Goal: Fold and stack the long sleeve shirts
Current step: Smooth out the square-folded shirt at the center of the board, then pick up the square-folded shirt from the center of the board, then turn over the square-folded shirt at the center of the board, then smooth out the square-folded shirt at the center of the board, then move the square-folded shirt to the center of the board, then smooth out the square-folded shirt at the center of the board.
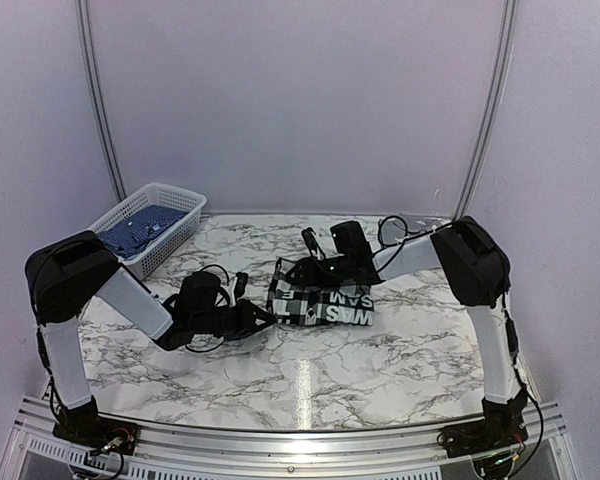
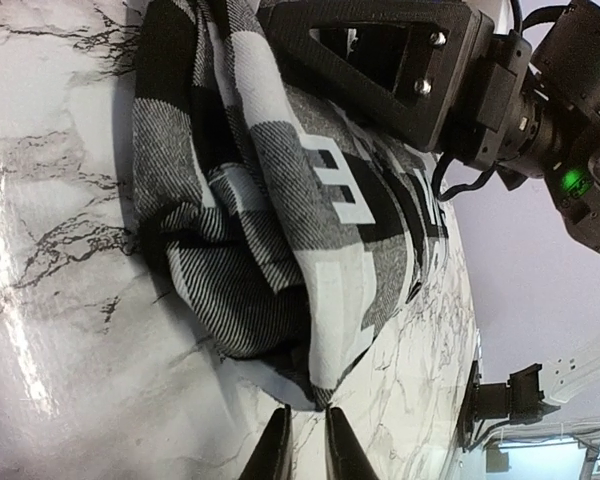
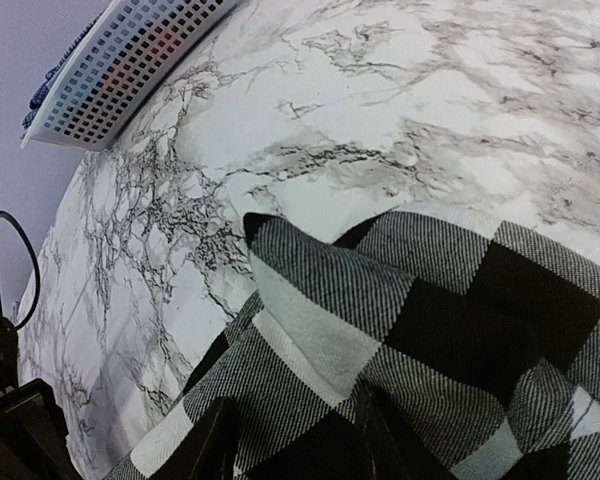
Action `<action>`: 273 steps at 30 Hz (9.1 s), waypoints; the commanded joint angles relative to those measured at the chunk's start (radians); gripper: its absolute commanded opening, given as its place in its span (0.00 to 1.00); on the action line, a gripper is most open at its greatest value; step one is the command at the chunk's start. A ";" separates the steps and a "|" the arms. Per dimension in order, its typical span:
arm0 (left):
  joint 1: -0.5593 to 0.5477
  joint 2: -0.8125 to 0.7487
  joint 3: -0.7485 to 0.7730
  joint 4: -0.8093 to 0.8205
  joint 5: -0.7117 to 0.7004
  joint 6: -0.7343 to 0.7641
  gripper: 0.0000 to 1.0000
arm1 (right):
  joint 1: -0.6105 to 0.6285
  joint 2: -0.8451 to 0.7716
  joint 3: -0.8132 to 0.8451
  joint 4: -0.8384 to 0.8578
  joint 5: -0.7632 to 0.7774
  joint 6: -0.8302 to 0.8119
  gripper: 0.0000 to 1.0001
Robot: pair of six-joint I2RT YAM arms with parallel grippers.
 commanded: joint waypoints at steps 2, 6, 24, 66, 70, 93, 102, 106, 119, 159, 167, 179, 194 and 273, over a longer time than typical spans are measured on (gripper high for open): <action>-0.002 -0.050 0.005 -0.090 -0.019 0.032 0.10 | -0.023 -0.088 0.027 -0.167 0.065 -0.034 0.45; -0.002 -0.084 0.016 -0.123 -0.034 0.047 0.14 | -0.022 -0.162 0.027 -0.215 0.066 -0.046 0.49; -0.001 0.083 0.476 -0.515 -0.062 0.186 0.24 | -0.072 -0.426 -0.379 -0.154 0.043 -0.011 0.39; 0.106 0.160 0.676 -0.946 -0.109 0.306 0.68 | -0.192 -0.518 -0.461 -0.301 0.180 -0.064 0.42; 0.103 0.189 0.712 -0.974 -0.096 0.317 0.73 | -0.194 -0.557 -0.481 -0.331 0.214 -0.074 0.48; 0.011 0.329 0.888 -1.219 -0.255 0.250 0.57 | -0.206 -0.500 -0.546 -0.261 0.216 -0.044 0.48; -0.008 0.361 0.928 -1.210 -0.203 0.179 0.35 | -0.192 -0.467 -0.536 -0.239 0.207 -0.033 0.47; -0.006 0.336 0.894 -1.146 -0.174 0.127 0.23 | -0.179 -0.458 -0.527 -0.238 0.205 -0.030 0.47; 0.088 0.094 0.671 -1.050 -0.139 0.119 0.00 | -0.047 -0.470 -0.499 -0.239 0.232 0.044 0.46; 0.376 -0.233 0.652 -1.400 0.009 0.472 0.00 | 0.278 -0.056 0.007 -0.178 0.353 0.224 0.09; 0.279 -0.216 0.856 -1.440 0.052 0.343 0.00 | 0.328 0.119 0.252 -0.142 0.170 0.206 0.32; -0.108 0.498 1.646 -1.535 -0.198 0.190 0.33 | -0.061 -0.581 -0.651 0.045 0.134 0.156 0.61; -0.110 0.236 1.467 -1.447 -0.368 0.250 0.80 | -0.098 -0.858 -0.644 -0.288 0.400 0.051 0.62; 0.016 0.055 0.886 -1.263 -0.426 0.373 0.48 | -0.089 -0.350 -0.114 -0.438 0.380 -0.103 0.54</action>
